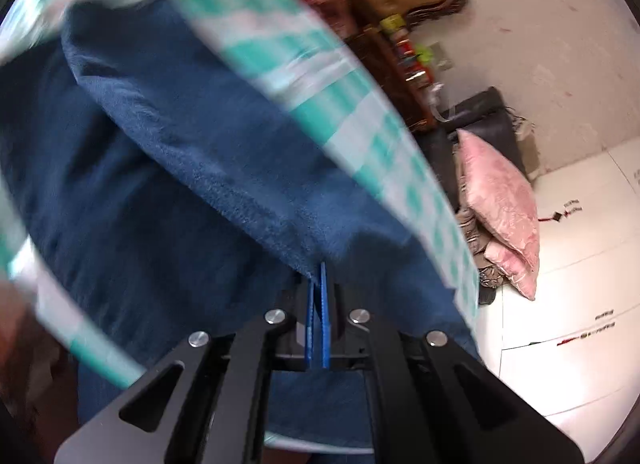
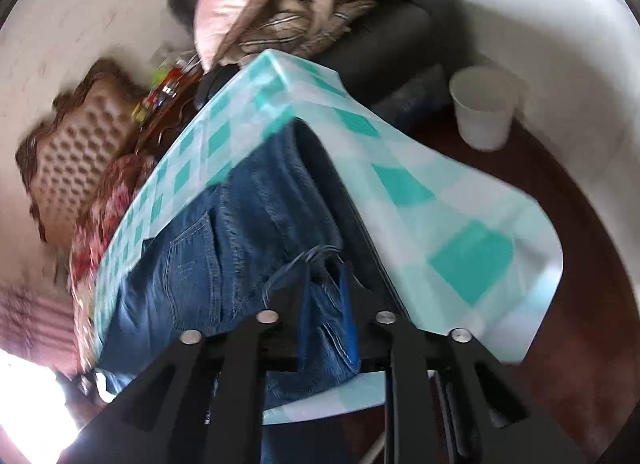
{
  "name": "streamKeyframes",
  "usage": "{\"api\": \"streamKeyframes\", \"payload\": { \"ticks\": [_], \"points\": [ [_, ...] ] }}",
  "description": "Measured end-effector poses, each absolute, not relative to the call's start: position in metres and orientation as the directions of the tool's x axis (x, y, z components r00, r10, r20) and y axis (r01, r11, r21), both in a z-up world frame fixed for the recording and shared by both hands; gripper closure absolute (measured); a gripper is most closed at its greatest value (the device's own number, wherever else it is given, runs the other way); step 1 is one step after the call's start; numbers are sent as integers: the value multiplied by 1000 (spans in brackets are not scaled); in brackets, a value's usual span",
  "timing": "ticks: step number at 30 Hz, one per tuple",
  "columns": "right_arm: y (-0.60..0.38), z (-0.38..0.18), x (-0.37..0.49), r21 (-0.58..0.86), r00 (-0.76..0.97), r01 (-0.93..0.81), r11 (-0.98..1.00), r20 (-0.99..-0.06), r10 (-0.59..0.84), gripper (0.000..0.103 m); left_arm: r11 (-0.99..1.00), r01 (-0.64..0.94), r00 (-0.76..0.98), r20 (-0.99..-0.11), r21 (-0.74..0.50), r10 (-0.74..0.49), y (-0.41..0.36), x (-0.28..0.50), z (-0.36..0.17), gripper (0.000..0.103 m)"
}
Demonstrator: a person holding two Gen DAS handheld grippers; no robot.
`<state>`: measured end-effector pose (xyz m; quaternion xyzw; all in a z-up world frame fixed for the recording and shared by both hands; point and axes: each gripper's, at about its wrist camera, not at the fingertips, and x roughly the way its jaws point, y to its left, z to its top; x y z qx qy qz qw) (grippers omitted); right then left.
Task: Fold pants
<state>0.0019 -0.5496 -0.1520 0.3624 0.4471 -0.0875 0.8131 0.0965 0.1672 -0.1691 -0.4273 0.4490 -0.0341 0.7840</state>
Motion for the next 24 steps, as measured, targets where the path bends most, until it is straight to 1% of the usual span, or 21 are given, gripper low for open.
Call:
{"api": "streamKeyframes", "payload": {
  "ticks": [2,5,9,14,18,19,20,21,24],
  "points": [
    [-551,-155,-10,538,600,488,687,-779,184,53,606,-351,590,-671,-714,-449,174,86,-185,101],
    [-551,-157,-33,595,628,535,600,-755,188,52,613,-331,598,-662,-718,-452,173,85,-185,101],
    [-541,-157,-55,664,683,545,513,-706,189,52,624,-314,607,-656,-716,-449,171,91,-180,101],
    [-514,-168,-32,676,659,537,505,-710,248,52,608,-318,609,-648,-727,-457,171,90,-184,101],
    [-501,-175,-11,657,635,536,530,-728,258,52,604,-312,604,-644,-733,-470,173,95,-188,101],
    [-499,-178,-4,634,621,550,543,-746,241,59,607,-311,600,-646,-731,-472,174,95,-190,100],
    [-496,-178,1,605,608,561,566,-764,215,92,612,-315,591,-654,-726,-472,174,99,-192,101],
    [-494,-177,3,581,599,566,585,-777,192,100,615,-316,586,-658,-723,-472,174,101,-192,101],
    [-489,-153,-3,593,643,530,607,-747,169,101,634,-286,618,-644,-719,-451,172,88,-167,101]
  ]
}}
